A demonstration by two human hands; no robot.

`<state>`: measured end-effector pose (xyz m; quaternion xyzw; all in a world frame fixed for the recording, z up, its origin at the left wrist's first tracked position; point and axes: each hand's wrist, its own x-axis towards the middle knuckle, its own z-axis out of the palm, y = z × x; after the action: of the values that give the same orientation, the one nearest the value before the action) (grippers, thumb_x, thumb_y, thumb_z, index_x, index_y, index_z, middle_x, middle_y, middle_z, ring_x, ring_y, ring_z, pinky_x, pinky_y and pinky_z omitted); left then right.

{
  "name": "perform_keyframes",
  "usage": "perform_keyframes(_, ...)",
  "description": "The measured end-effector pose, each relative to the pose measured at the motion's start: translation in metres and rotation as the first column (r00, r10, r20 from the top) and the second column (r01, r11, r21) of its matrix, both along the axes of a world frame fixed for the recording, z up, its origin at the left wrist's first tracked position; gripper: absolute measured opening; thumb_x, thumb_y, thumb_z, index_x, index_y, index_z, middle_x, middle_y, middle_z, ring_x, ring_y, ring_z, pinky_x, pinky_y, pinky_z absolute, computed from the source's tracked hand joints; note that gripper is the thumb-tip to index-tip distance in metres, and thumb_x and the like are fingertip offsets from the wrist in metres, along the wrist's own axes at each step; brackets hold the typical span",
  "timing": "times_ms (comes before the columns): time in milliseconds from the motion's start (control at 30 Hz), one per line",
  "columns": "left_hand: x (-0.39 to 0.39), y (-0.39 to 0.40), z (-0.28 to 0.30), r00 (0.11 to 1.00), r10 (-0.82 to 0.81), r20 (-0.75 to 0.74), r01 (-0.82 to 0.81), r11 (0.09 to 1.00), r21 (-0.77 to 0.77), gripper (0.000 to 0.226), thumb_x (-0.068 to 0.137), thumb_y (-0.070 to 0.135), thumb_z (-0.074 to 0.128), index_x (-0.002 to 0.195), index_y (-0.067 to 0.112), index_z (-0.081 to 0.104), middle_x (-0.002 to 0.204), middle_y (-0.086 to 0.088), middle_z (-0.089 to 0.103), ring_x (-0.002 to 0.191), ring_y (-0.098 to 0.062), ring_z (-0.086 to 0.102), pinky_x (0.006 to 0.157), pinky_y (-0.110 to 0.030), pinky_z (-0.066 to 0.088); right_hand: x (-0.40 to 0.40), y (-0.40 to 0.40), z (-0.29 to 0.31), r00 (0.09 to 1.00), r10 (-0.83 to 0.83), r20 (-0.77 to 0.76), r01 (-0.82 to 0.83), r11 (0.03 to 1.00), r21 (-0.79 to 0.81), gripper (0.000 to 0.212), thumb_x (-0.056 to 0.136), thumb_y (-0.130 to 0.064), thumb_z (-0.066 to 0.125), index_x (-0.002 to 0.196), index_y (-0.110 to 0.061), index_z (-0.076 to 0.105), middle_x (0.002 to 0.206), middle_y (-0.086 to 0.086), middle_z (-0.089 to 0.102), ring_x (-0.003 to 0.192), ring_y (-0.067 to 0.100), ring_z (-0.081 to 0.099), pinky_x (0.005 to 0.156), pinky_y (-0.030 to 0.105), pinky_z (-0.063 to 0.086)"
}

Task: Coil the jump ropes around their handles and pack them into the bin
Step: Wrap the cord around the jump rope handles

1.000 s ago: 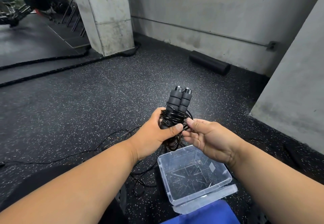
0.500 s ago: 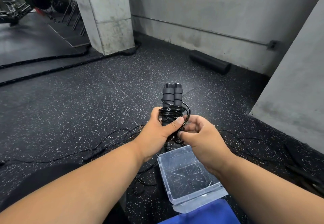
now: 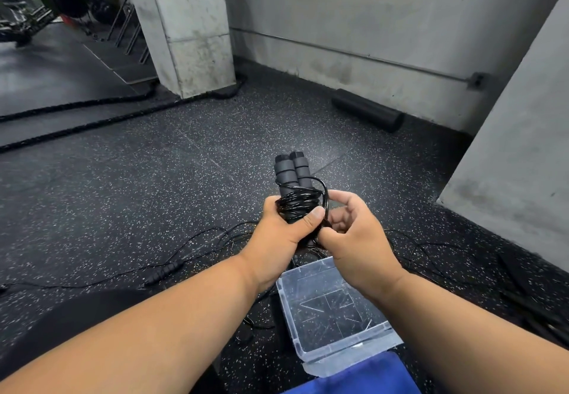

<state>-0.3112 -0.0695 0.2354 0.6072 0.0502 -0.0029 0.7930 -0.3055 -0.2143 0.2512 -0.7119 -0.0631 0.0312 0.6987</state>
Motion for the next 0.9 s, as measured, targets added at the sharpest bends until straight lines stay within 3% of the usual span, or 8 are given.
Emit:
perform_keyframes(67, 0.0, 0.002, 0.003, 1.0, -0.021, -0.023, 0.02, 0.999, -0.04, 0.068, 0.075, 0.03, 0.084, 0.128, 0.013, 0.045, 0.112, -0.007, 0.075, 0.103, -0.023, 0.075, 0.09, -0.042, 0.062, 0.001, 0.0, 0.001, 0.998, 0.041, -0.049, -0.039, 0.998, 0.059, 0.061, 0.089, 0.015, 0.058, 0.133, -0.026, 0.052, 0.08, -0.003, 0.067, 0.072, 0.01, 0.059, 0.07, 0.026, 0.049)
perform_keyframes(167, 0.0, 0.007, 0.007, 0.997, -0.078, -0.023, 0.078, 0.997, -0.001, 0.066, 0.078, 0.035, 0.082, 0.129, 0.016, 0.045, 0.097, -0.001, 0.076, 0.092, -0.017, 0.074, 0.084, -0.043, 0.059, 0.004, -0.004, 0.004, 0.976, 0.157, -0.152, -0.123, 0.969, 0.216, 0.062, 0.093, 0.018, 0.055, 0.143, -0.018, 0.047, 0.097, 0.012, 0.071, 0.086, 0.016, 0.07, 0.084, 0.028, 0.057)
perform_keyframes(267, 0.0, 0.01, 0.009, 0.995, -0.102, -0.014, 0.102, 0.995, 0.021, 0.064, 0.079, 0.037, 0.081, 0.126, 0.018, 0.043, 0.091, 0.002, 0.075, 0.086, -0.015, 0.072, 0.076, -0.041, 0.06, 0.006, -0.009, 0.008, 0.961, 0.205, -0.186, -0.154, 0.953, 0.26, 0.062, 0.092, 0.02, 0.055, 0.141, -0.019, 0.049, 0.097, 0.014, 0.071, 0.085, 0.016, 0.071, 0.081, 0.026, 0.058)
perform_keyframes(367, -0.002, 0.007, 0.007, 0.996, -0.084, -0.021, 0.083, 0.996, -0.02, 0.062, 0.08, 0.03, 0.081, 0.126, 0.015, 0.043, 0.092, -0.003, 0.075, 0.084, -0.017, 0.073, 0.073, -0.036, 0.062, 0.002, -0.009, 0.009, 0.966, 0.219, -0.137, -0.2, 0.97, 0.136, 0.072, 0.091, 0.022, 0.057, 0.145, -0.024, 0.043, 0.094, 0.014, 0.07, 0.086, 0.019, 0.065, 0.084, 0.027, 0.058)
perform_keyframes(467, -0.002, 0.004, 0.004, 0.999, -0.029, -0.022, 0.028, 0.999, -0.046, 0.071, 0.077, 0.029, 0.083, 0.131, 0.01, 0.042, 0.105, -0.01, 0.076, 0.096, -0.024, 0.076, 0.081, -0.037, 0.062, -0.002, -0.004, 0.007, 0.981, 0.185, -0.059, -0.184, 0.982, 0.032, 0.079, 0.091, 0.018, 0.059, 0.147, -0.033, 0.038, 0.089, 0.008, 0.069, 0.082, 0.018, 0.061, 0.084, 0.035, 0.053)
perform_keyframes(633, -0.001, -0.001, 0.0, 1.0, -0.004, -0.009, 0.004, 1.0, -0.004, 0.072, 0.079, 0.03, 0.09, 0.13, 0.011, 0.043, 0.123, -0.012, 0.072, 0.112, -0.025, 0.074, 0.095, -0.044, 0.061, -0.007, -0.001, 0.004, 0.993, 0.054, 0.1, -0.041, 0.99, -0.136, 0.055, 0.092, 0.007, 0.058, 0.123, -0.038, 0.049, 0.07, -0.008, 0.061, 0.063, 0.014, 0.051, 0.064, 0.039, 0.046)
perform_keyframes(767, -0.001, -0.006, -0.003, 0.999, 0.036, 0.005, -0.036, 0.999, 0.002, 0.07, 0.075, 0.03, 0.09, 0.124, 0.013, 0.044, 0.121, -0.012, 0.073, 0.115, -0.028, 0.073, 0.1, -0.048, 0.059, -0.011, -0.003, 0.005, 0.951, 0.04, 0.306, 0.131, 0.845, -0.519, 0.036, 0.093, -0.008, 0.055, 0.116, -0.033, 0.042, 0.08, -0.008, 0.065, 0.071, 0.019, 0.059, 0.065, 0.042, 0.047)
perform_keyframes(900, 0.001, -0.004, -0.001, 1.0, 0.03, 0.008, -0.029, 0.999, -0.023, 0.068, 0.073, 0.03, 0.087, 0.123, 0.013, 0.043, 0.123, -0.014, 0.073, 0.113, -0.026, 0.074, 0.094, -0.04, 0.061, -0.012, -0.002, 0.003, 0.954, 0.047, 0.297, 0.161, 0.752, -0.639, 0.027, 0.095, -0.015, 0.053, 0.11, -0.031, 0.036, 0.087, 0.0, 0.064, 0.077, 0.031, 0.058, 0.067, 0.044, 0.043)
